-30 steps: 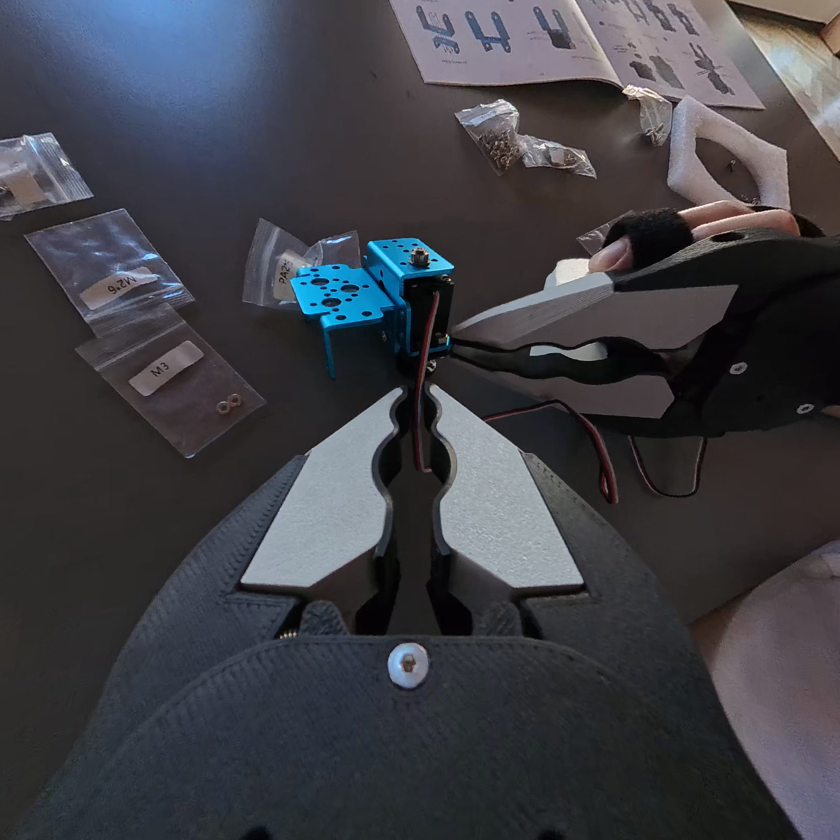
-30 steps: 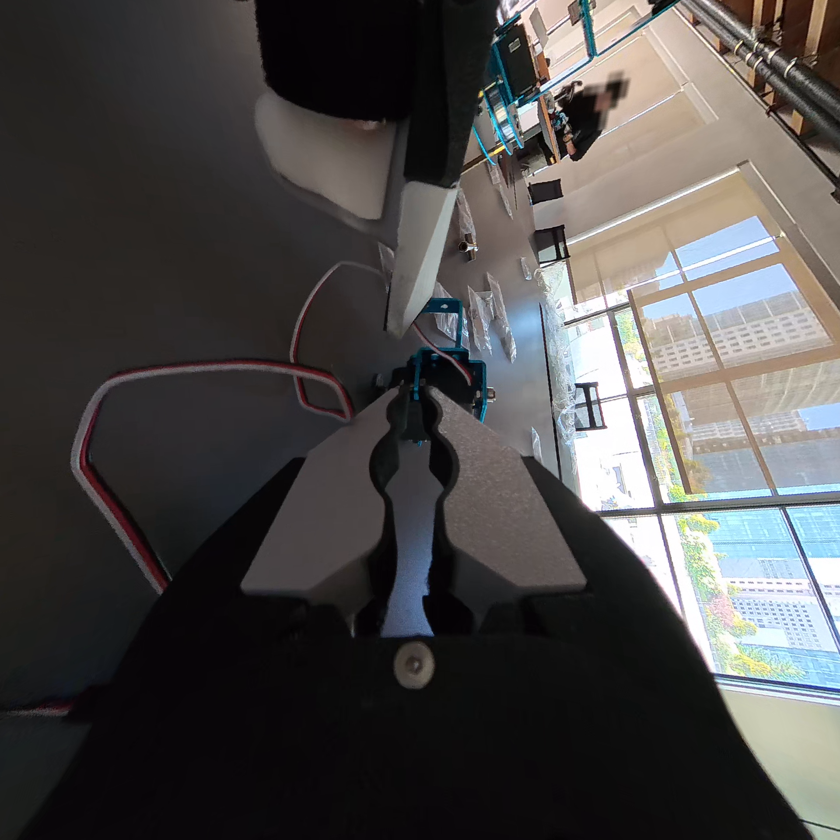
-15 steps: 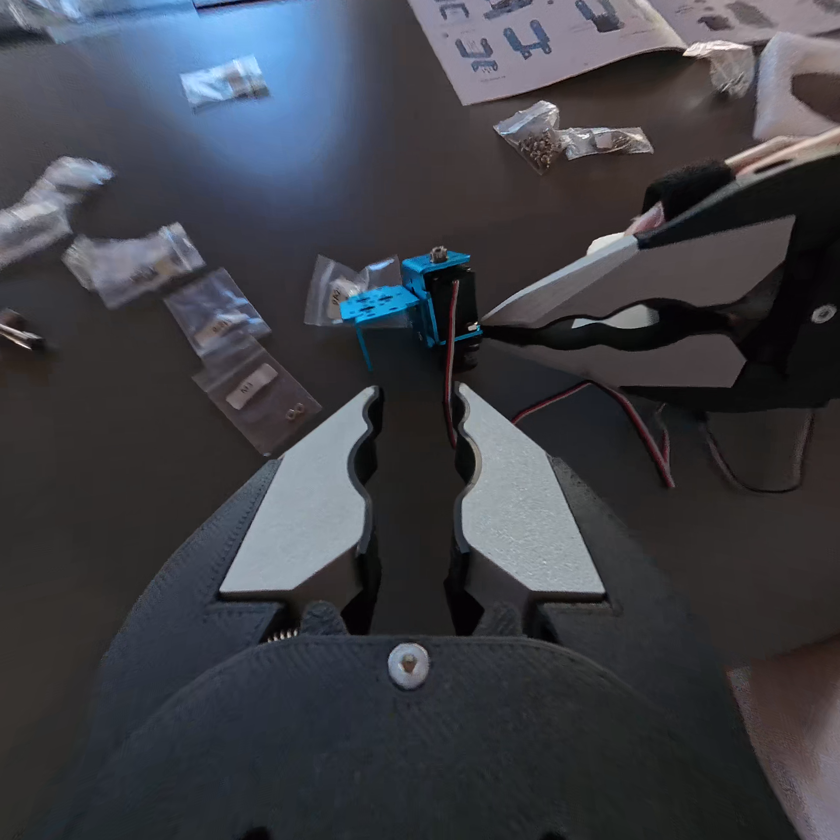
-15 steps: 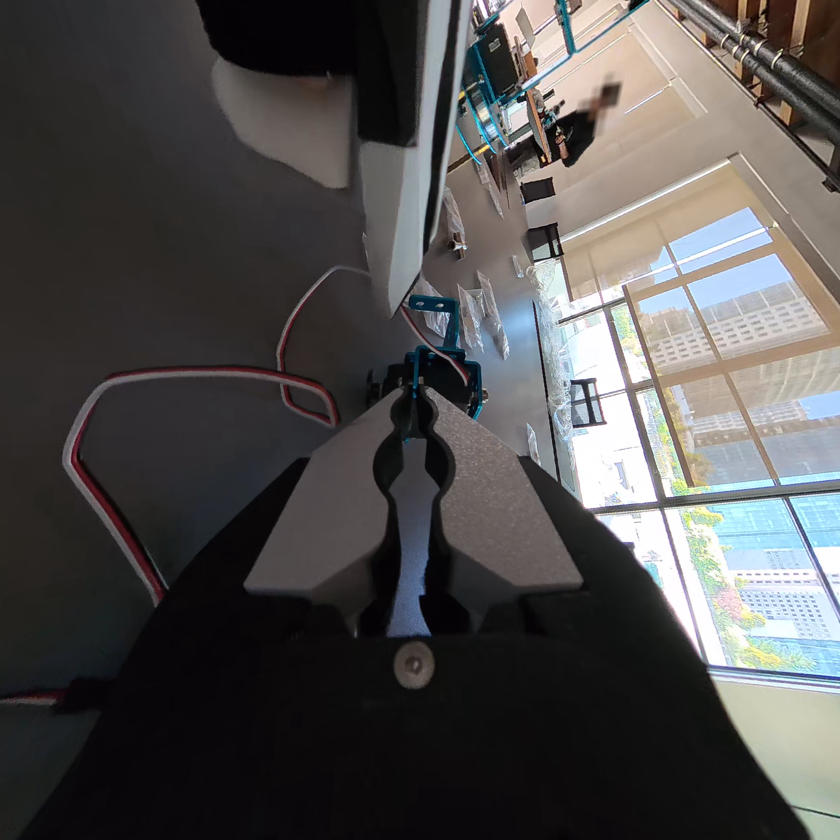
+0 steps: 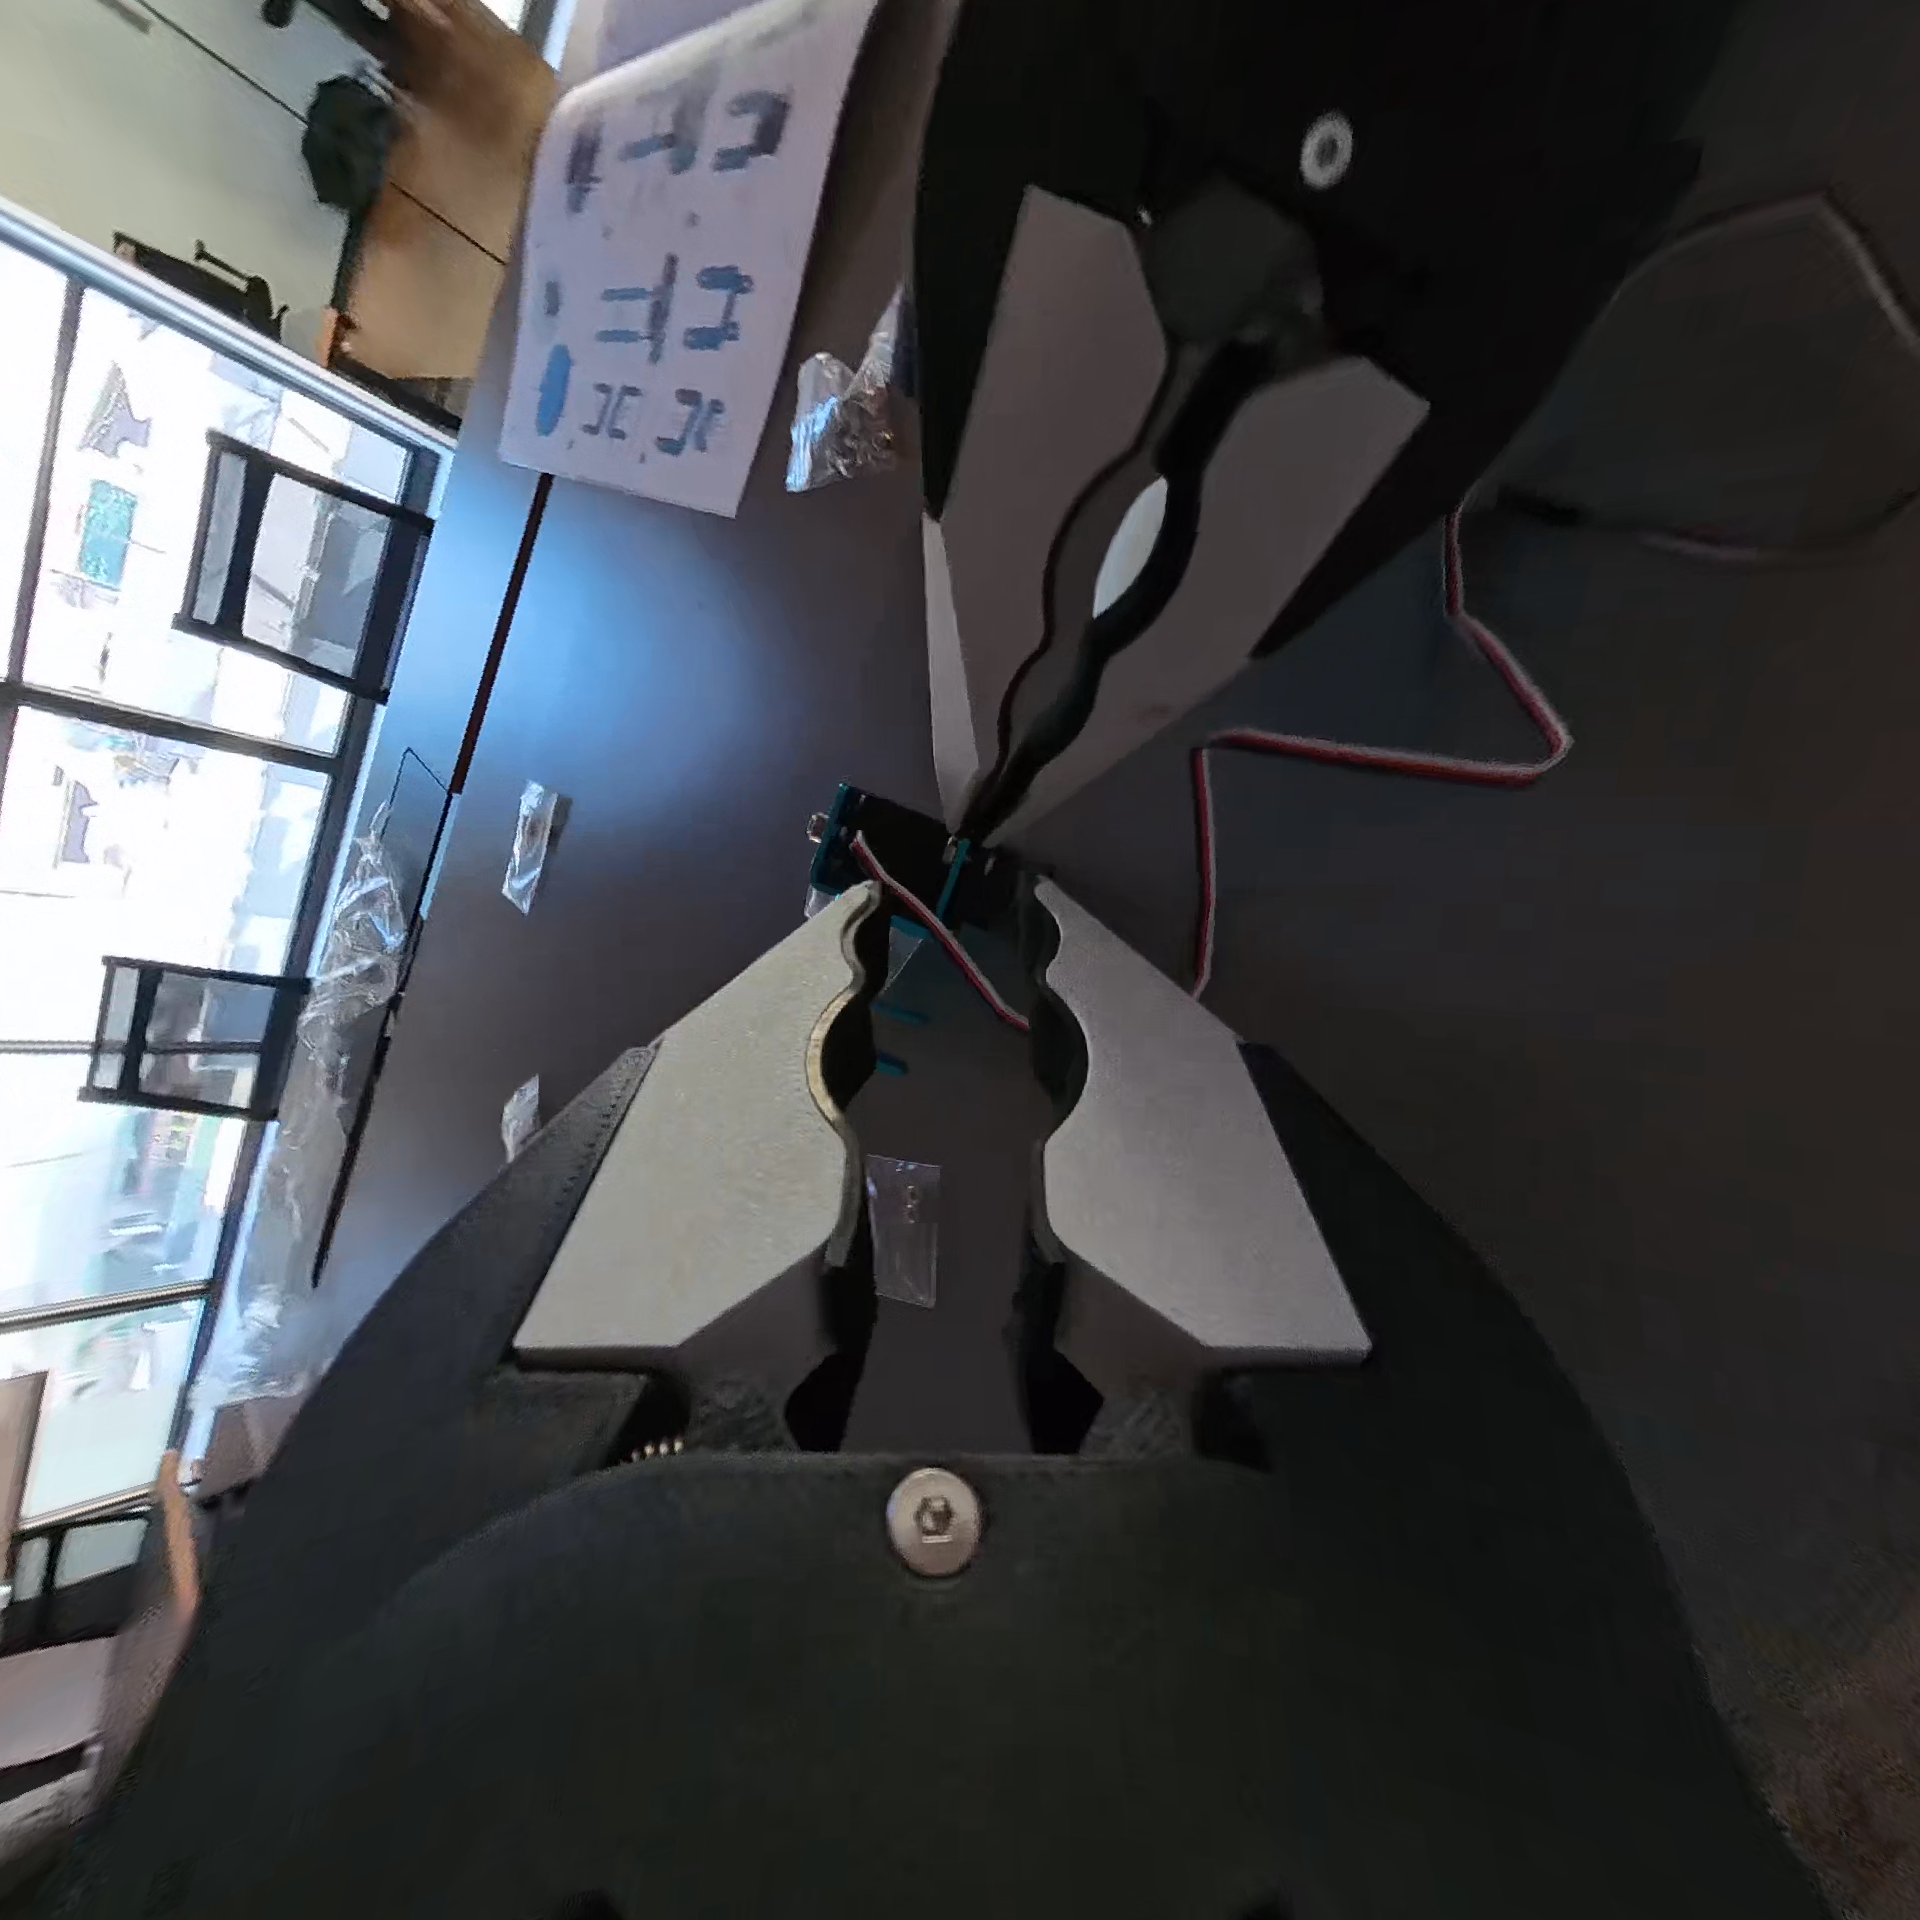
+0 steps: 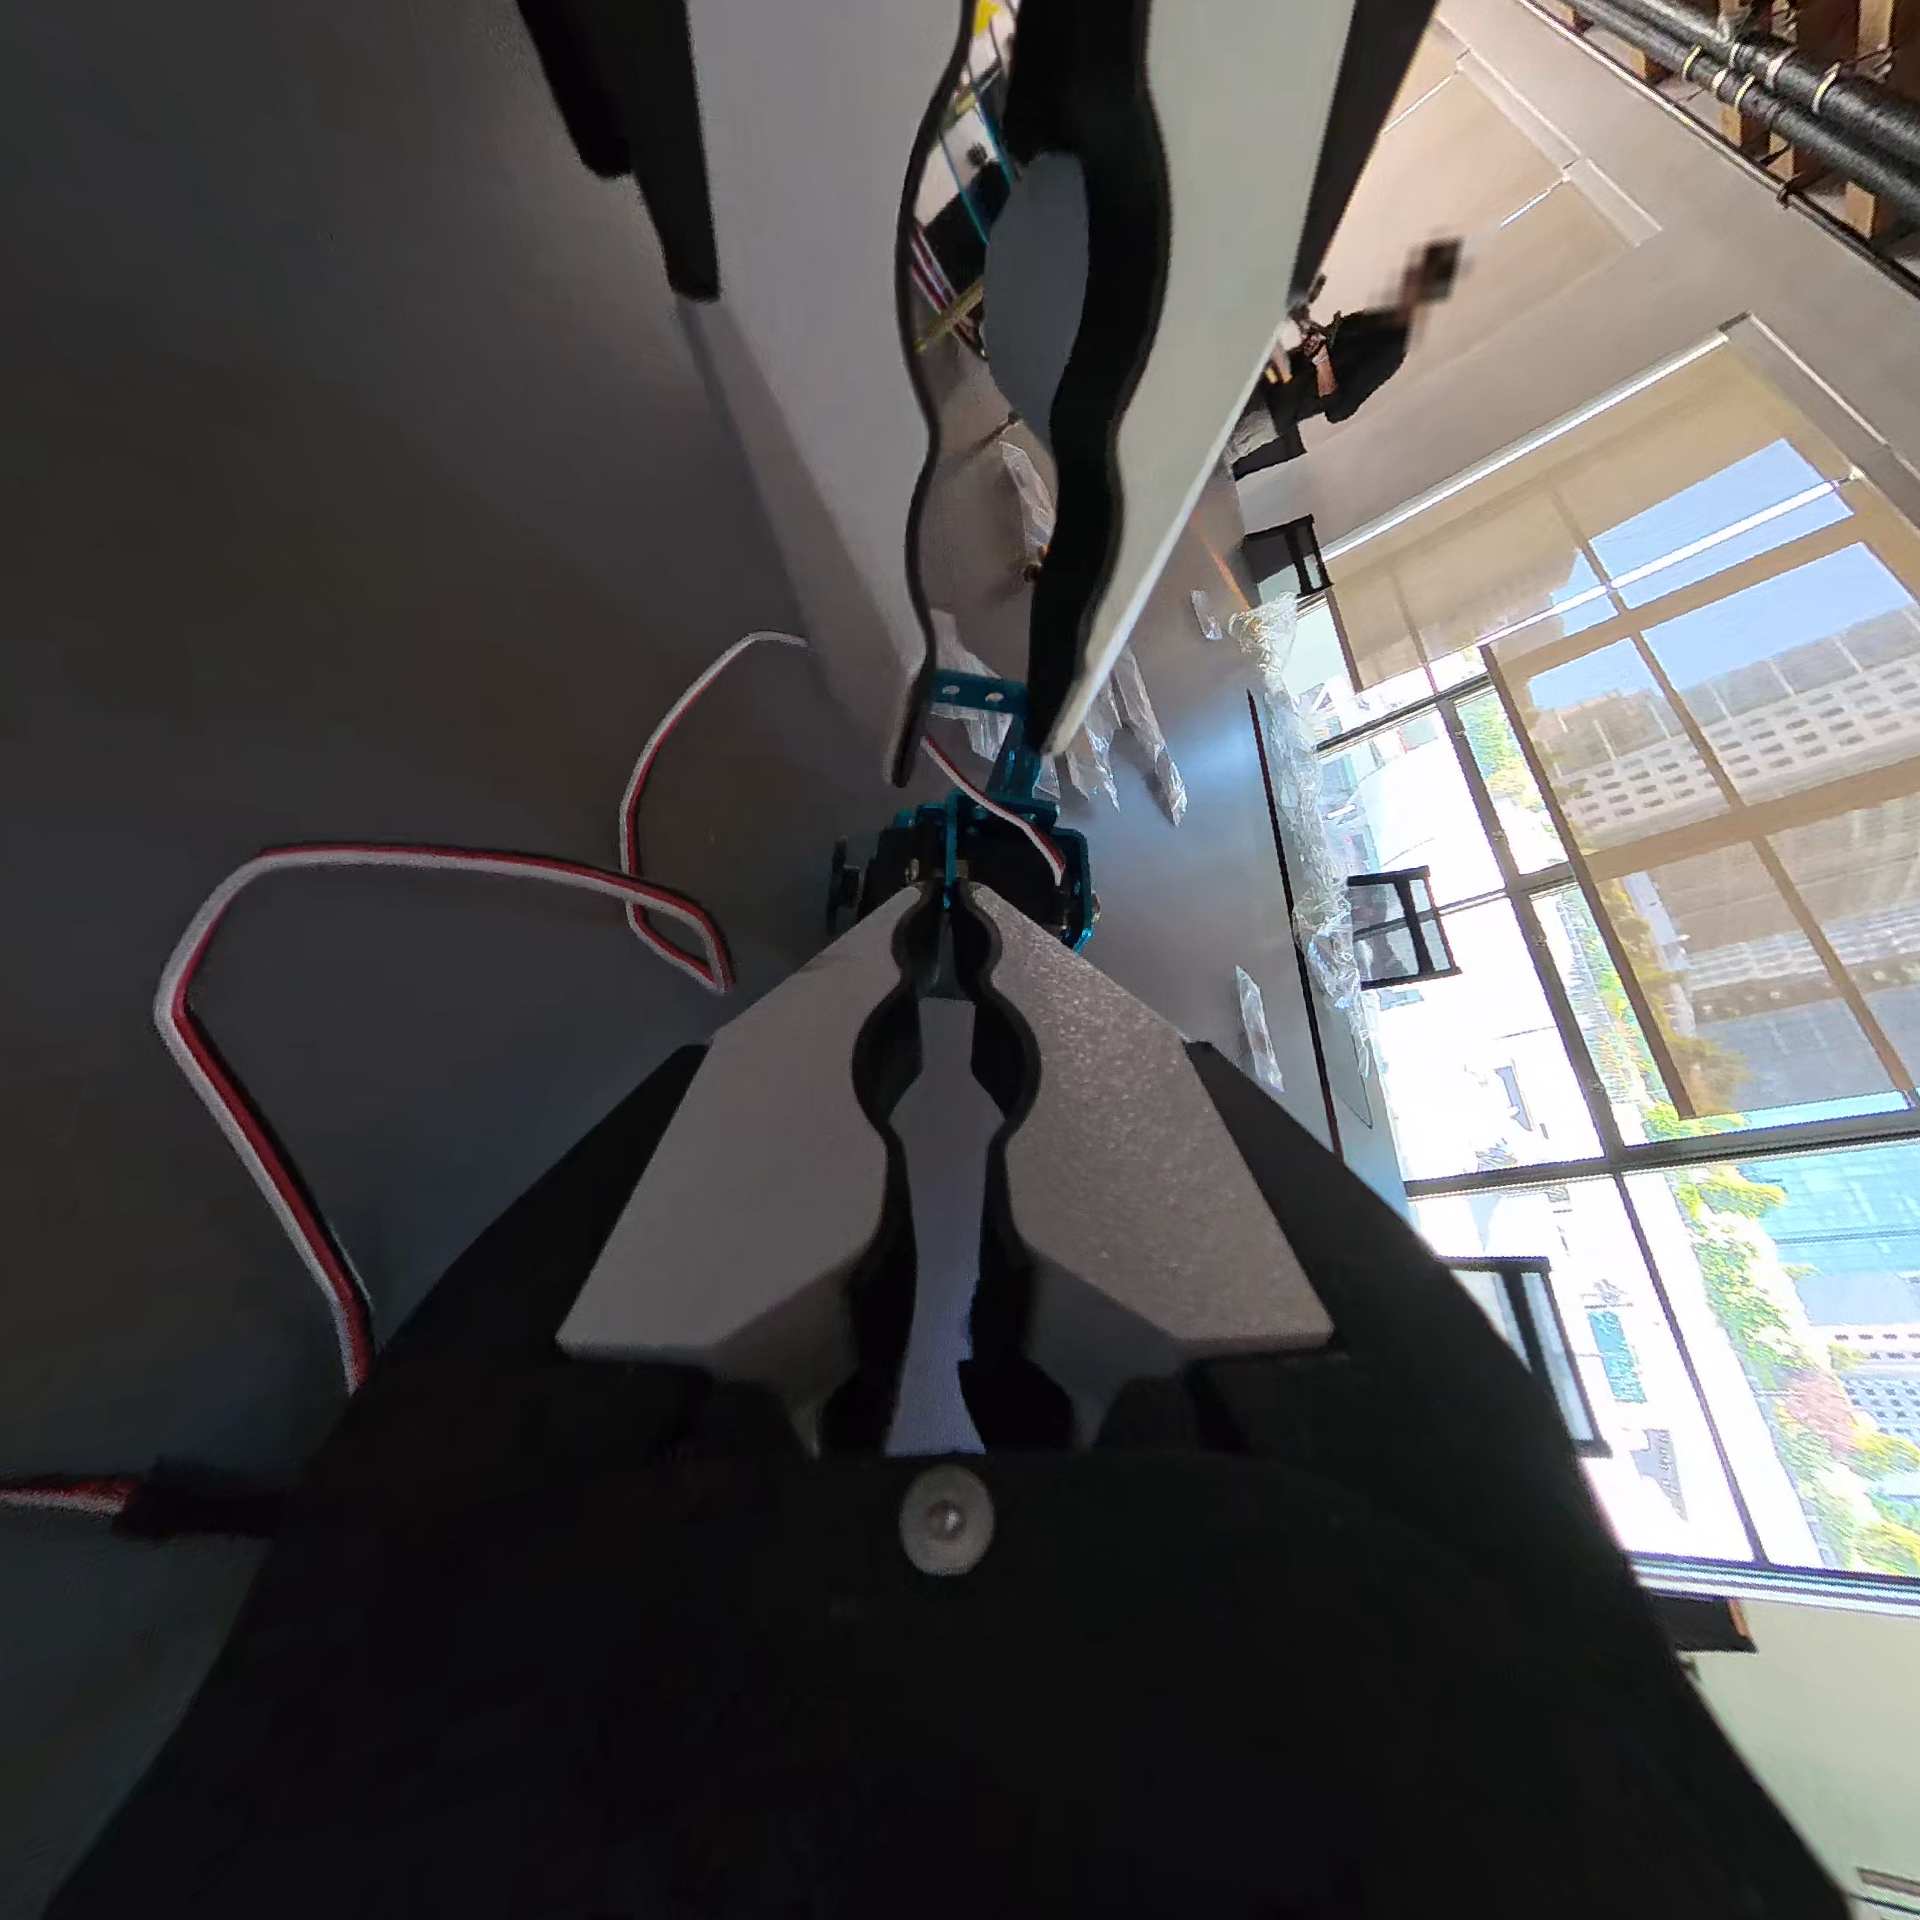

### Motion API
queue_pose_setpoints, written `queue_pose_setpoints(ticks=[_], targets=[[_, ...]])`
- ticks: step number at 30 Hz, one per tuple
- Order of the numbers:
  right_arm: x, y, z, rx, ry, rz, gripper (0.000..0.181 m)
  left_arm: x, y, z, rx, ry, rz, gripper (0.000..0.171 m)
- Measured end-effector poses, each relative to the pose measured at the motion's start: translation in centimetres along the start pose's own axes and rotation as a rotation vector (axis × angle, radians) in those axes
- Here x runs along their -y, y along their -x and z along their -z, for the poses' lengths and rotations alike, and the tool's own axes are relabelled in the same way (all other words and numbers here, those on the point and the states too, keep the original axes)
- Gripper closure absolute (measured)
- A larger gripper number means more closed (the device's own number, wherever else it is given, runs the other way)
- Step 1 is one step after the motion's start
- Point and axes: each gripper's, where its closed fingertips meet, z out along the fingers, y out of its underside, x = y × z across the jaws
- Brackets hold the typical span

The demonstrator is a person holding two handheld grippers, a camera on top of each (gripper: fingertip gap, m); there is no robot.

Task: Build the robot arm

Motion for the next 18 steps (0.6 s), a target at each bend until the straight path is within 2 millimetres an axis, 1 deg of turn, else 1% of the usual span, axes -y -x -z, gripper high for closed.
queue_pose_setpoints(ticks=[3, 6, 9, 11, 15, 18], targets=[[-0.2, -0.3, 0.2, 0.003, -0.003, -0.028, 0.180, -0.2, 0.1, -0.8, -0.006, 0.026, -0.049, 0.151], [-0.3, -0.5, 0.3, 0.003, -0.004, -0.048, 0.181, 0.0, 0.1, -1.4, -0.008, 0.033, -0.062, 0.154], [-0.4, -0.6, 0.3, 0.012, -0.007, -0.067, 0.181, 0.1, -0.2, -2.0, -0.009, 0.040, -0.078, 0.153], [-0.4, -0.7, 0.3, 0.016, -0.010, -0.080, 0.181, -0.2, 0.1, -2.4, 0.005, 0.054, -0.077, 0.152], [-0.5, -0.8, 0.3, 0.024, -0.012, -0.100, 0.181, -0.4, 0.3, -2.7, 0.015, 0.049, -0.072, 0.160], [-0.7, -0.9, 0.3, 0.025, -0.008, -0.116, 0.181, -0.3, 0.4, -2.9, 0.023, 0.047, -0.088, 0.161]])
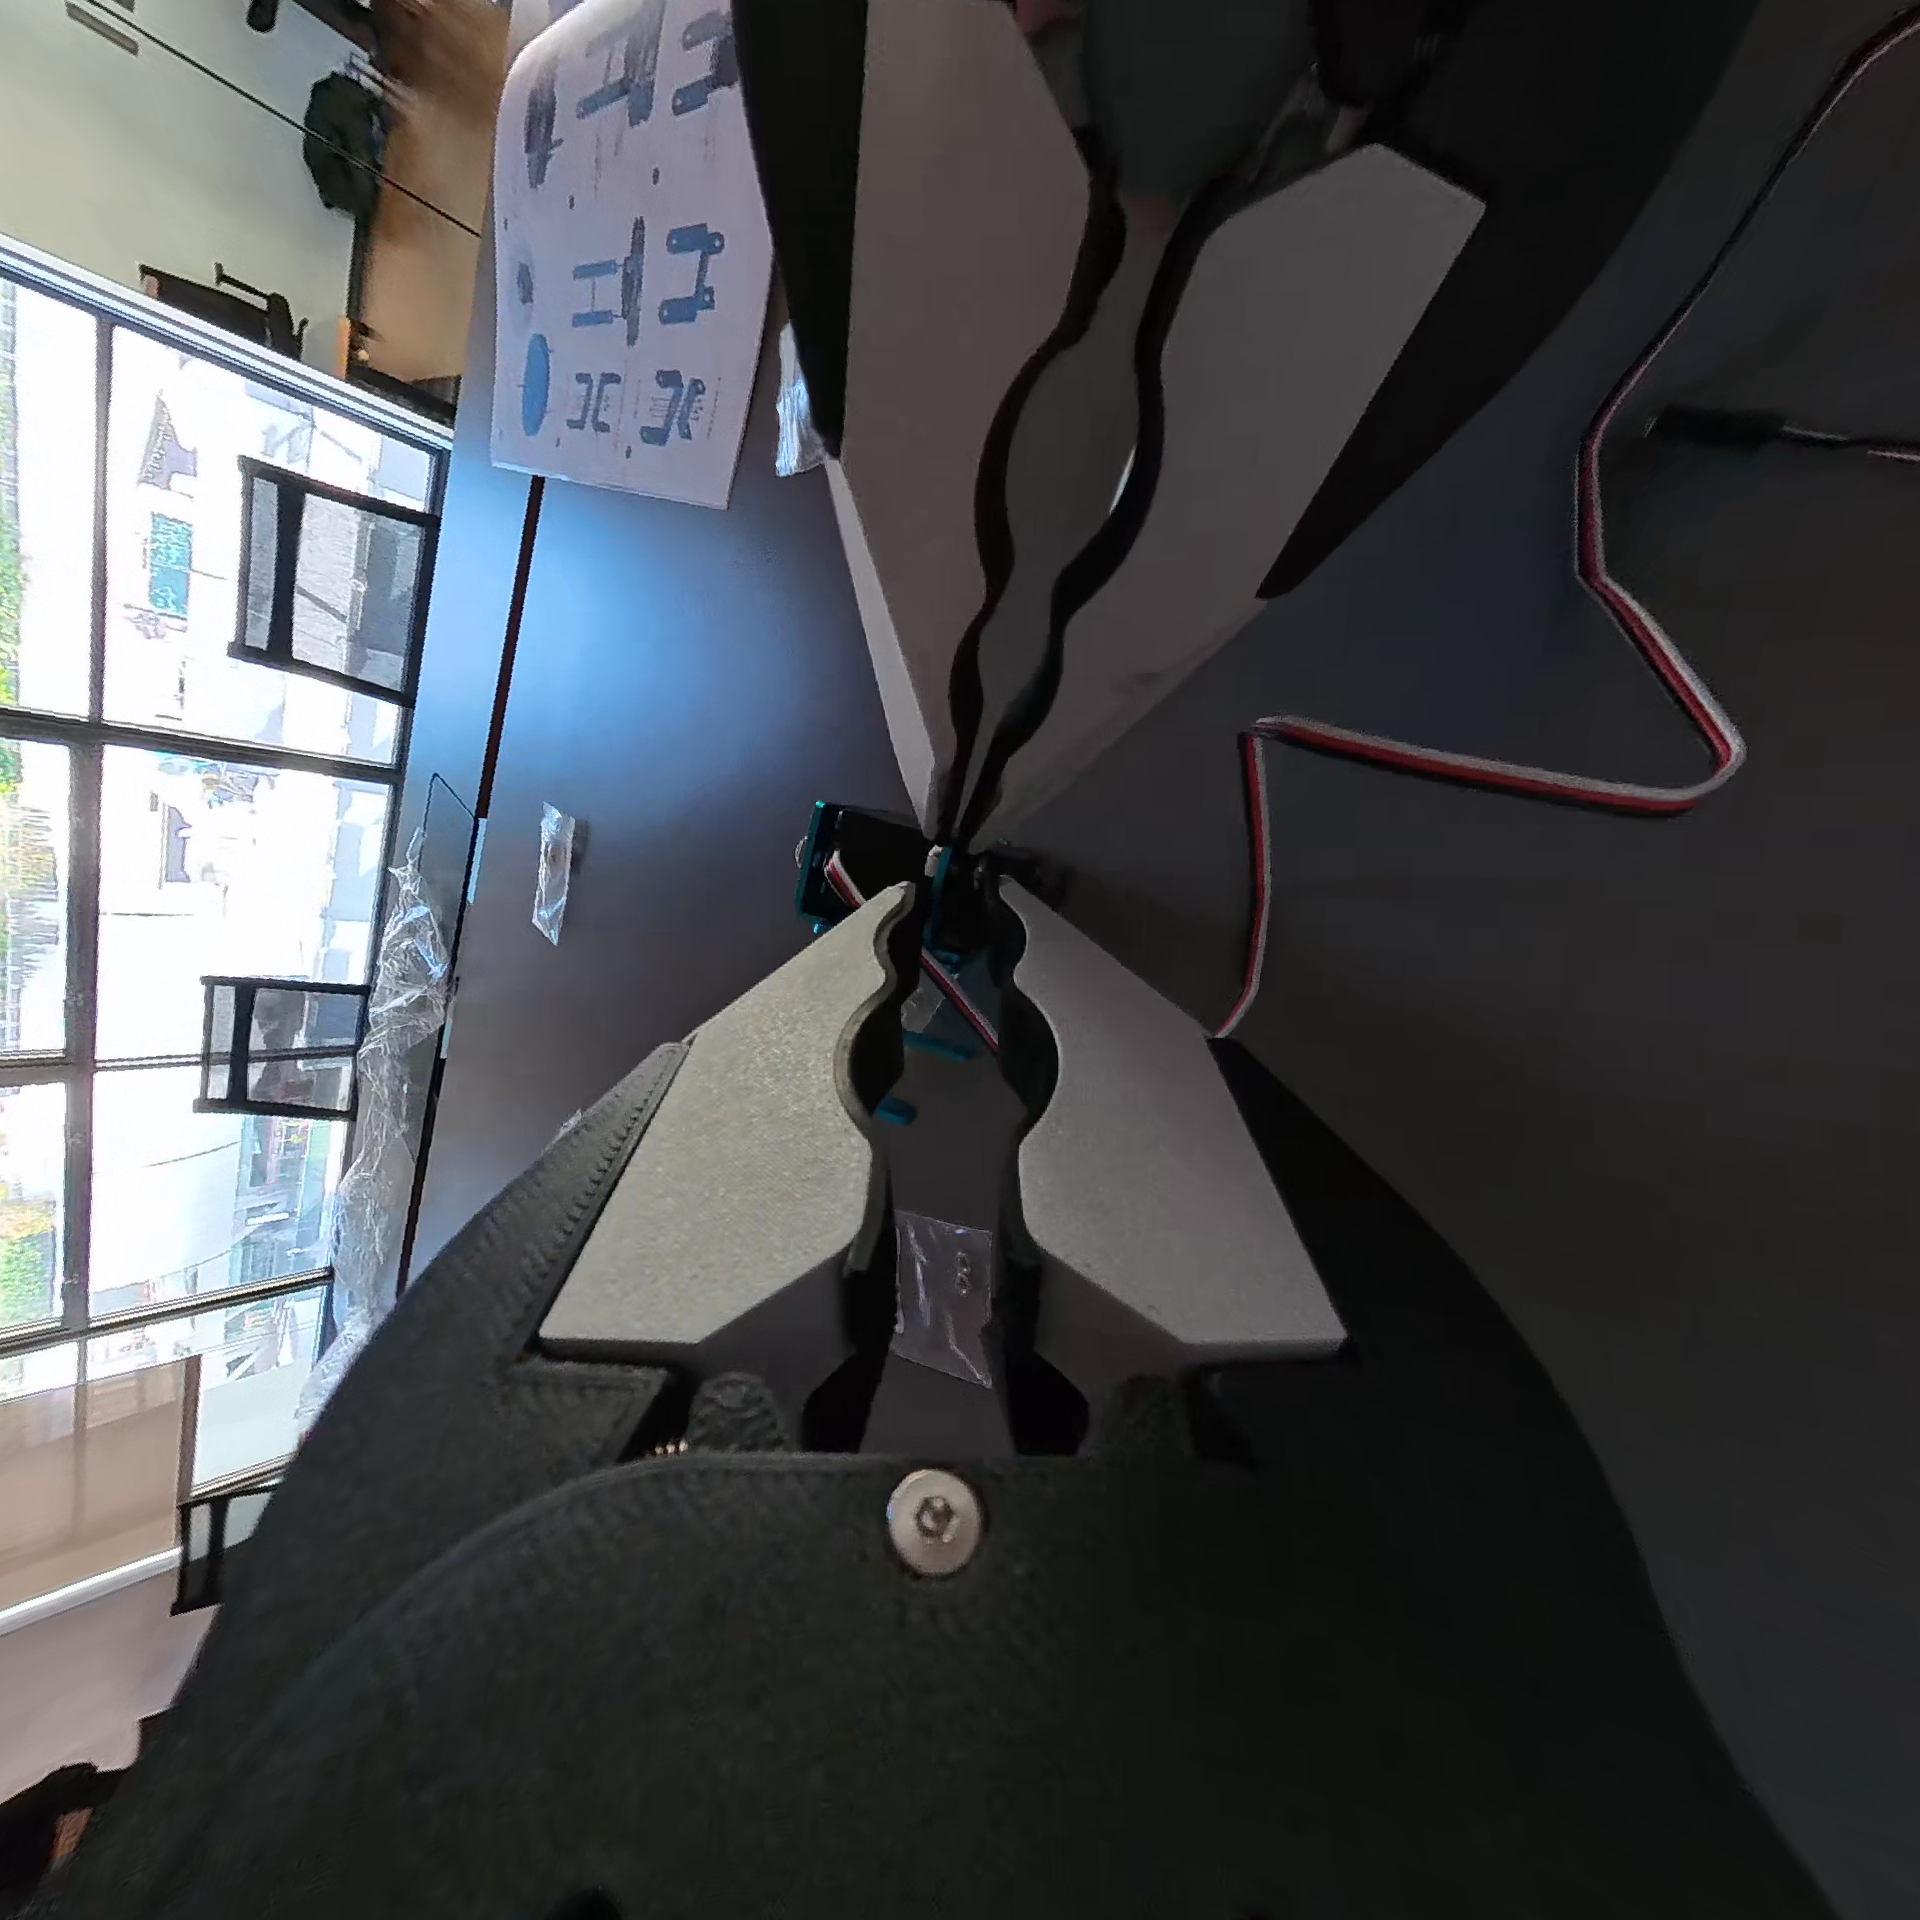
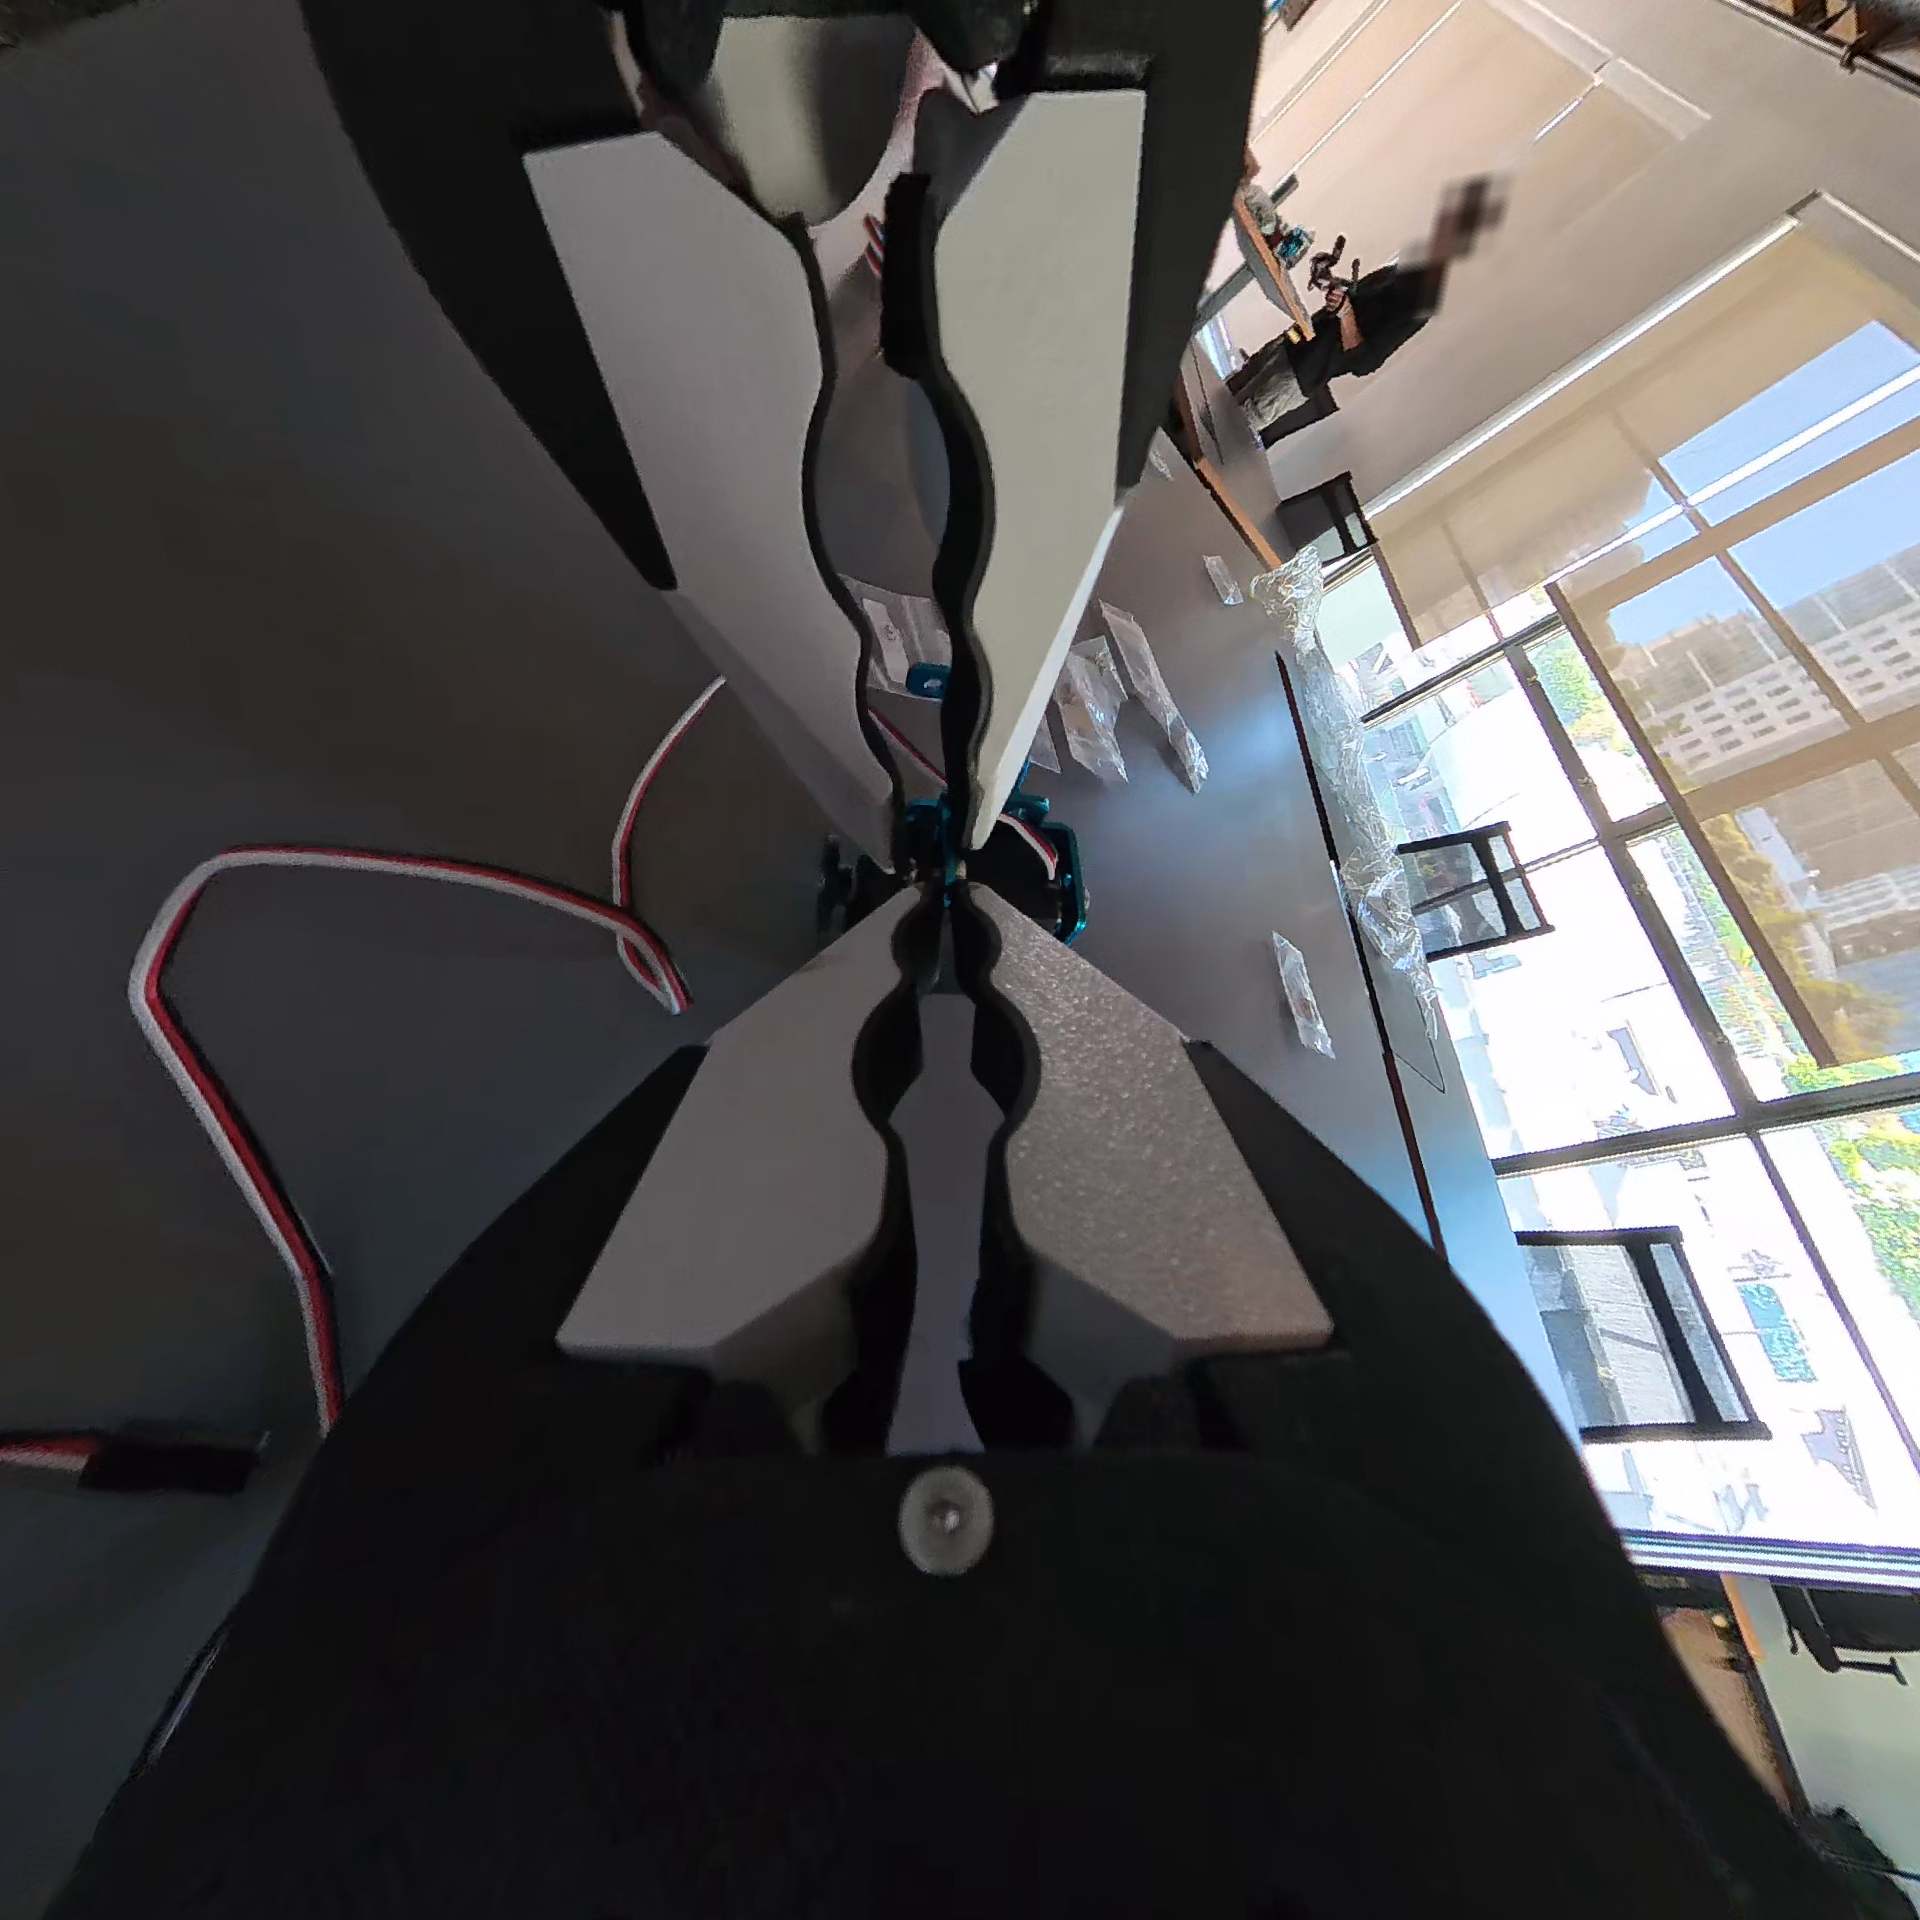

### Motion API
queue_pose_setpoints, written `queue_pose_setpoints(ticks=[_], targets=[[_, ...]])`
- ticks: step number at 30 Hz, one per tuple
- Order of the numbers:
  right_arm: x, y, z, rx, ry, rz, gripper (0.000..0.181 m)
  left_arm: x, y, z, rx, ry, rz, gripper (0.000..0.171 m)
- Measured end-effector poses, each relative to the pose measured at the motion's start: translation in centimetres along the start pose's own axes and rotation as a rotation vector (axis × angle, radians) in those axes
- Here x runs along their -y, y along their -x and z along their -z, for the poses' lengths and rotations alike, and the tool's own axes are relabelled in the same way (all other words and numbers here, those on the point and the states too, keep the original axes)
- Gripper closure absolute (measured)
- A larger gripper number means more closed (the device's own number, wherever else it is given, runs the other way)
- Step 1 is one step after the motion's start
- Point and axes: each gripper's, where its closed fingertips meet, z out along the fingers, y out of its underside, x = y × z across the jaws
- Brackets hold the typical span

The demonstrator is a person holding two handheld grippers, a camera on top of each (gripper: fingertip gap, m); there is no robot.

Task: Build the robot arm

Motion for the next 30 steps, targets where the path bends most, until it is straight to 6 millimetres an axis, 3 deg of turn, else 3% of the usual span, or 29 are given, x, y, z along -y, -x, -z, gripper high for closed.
queue_pose_setpoints(ticks=[19, 26, 30], targets=[[-0.62, -0.18, -0.37, 0.019, 0.019, -0.032, 0.181, -0.14, 0.03, -0.47, -0.084, -0.023, 0.005, 0.167], [-0.72, -0.48, -0.43, 0.027, 0.019, -0.067, 0.181, -0.08, 0.29, -0.56, -0.004, -0.026, -0.097, 0.166], [-0.46, -0.70, -0.42, 0.022, 0.011, -0.070, 0.181, -0.06, 0.43, -0.34, 0.007, -0.014, -0.087, 0.155]])
